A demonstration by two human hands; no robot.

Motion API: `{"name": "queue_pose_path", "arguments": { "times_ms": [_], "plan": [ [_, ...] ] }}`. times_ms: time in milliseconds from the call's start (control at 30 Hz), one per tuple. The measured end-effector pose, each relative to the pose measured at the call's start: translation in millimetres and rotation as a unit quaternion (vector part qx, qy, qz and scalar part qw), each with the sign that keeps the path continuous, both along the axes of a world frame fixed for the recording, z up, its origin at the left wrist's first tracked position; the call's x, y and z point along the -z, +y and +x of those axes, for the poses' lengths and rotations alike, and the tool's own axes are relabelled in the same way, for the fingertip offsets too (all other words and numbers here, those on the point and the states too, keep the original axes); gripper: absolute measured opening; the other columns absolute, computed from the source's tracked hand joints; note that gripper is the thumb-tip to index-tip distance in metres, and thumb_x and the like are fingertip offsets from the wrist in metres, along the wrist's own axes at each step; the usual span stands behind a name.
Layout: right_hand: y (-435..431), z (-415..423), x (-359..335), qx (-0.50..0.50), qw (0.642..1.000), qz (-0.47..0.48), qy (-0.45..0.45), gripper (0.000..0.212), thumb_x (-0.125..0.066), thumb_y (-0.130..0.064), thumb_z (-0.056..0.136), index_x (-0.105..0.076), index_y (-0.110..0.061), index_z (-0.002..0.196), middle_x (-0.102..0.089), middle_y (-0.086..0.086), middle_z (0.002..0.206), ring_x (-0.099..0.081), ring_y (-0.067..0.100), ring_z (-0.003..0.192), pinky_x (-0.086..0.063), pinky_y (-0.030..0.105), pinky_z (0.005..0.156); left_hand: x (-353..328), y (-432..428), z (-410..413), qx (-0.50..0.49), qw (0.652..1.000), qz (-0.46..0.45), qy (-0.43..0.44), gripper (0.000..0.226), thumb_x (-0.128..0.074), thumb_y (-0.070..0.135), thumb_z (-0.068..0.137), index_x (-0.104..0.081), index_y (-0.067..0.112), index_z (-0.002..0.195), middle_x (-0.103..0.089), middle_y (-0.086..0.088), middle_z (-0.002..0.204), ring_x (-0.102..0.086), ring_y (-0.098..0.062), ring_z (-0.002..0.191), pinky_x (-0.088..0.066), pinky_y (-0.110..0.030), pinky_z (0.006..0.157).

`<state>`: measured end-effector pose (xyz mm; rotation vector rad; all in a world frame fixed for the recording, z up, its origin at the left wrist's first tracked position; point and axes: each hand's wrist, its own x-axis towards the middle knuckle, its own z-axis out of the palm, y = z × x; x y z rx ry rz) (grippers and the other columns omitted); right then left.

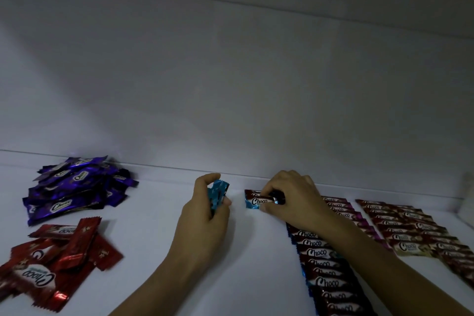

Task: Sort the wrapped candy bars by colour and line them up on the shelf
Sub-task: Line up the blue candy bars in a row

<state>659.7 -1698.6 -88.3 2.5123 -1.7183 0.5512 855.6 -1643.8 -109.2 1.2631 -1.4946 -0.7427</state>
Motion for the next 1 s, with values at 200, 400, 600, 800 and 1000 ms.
{"name": "queue_pose_path", "arguments": {
  "times_ms": [200,400,600,800,1000],
  "plan": [
    [11.1,20.8,-23.6,-0.057,0.902,0.21,-0.372,0.026,-0.063,-0.047,0.081,-0.072,-0.029,0.097,-0.072,-0.014,0.093,-0.067,0.003,0.089,-0.051,0.014,0.074,-4.0,3.8,-2.5,0.07,0.995,0.001,0.076,0.061,-0.048,0.008,0.097,-0.019,0.045,0.137,-0.063,0.023,0.102,-0.068,0.001,0.081,-0.049,-0.009,0.062],
    [18.7,32.5,-33.2,-0.081,0.874,0.222,-0.424,0.007,-0.066,-0.02,0.086,-0.074,-0.021,0.087,-0.073,-0.007,0.084,-0.068,0.004,0.081,-0.051,0.016,0.072,-7.2,6.0,-2.1,0.104,0.989,0.016,0.107,0.051,-0.048,0.013,0.098,-0.028,0.045,0.132,-0.067,0.012,0.102,-0.071,-0.01,0.081,-0.052,-0.016,0.063],
    [15.8,25.8,-39.7,-0.053,0.814,0.238,-0.527,0.012,-0.057,-0.015,0.092,-0.069,-0.013,0.09,-0.066,-0.002,0.063,-0.059,0.008,0.059,-0.048,0.023,0.062,-12.6,3.7,-1.6,0.071,0.979,0.06,0.182,0.024,-0.047,0.008,0.098,-0.052,0.026,0.113,-0.071,0.0,0.095,-0.07,-0.017,0.063,-0.056,-0.024,0.053],
    [19.6,25.7,-48.3,-0.093,0.777,0.272,-0.56,0.021,-0.064,-0.032,0.082,-0.063,-0.011,0.085,-0.07,0.008,0.073,-0.064,0.016,0.063,-0.047,0.025,0.061,-16.7,-0.3,3.4,0.035,0.96,0.098,0.262,0.012,-0.056,0.016,0.093,-0.057,0.009,0.102,-0.073,0.006,0.073,-0.056,-0.014,0.043,-0.043,-0.026,0.049],
    [21.3,27.2,-42.5,-0.098,0.841,0.272,-0.457,0.018,-0.072,-0.006,0.08,-0.06,-0.01,0.092,-0.074,0.008,0.079,-0.067,0.014,0.067,-0.053,0.021,0.061,-12.6,0.4,2.9,0.02,0.98,0.041,0.193,0.021,-0.073,0.022,0.081,-0.061,0.009,0.092,-0.063,0.007,0.056,-0.046,-0.009,0.04,-0.038,-0.016,0.04]
  ]
}}
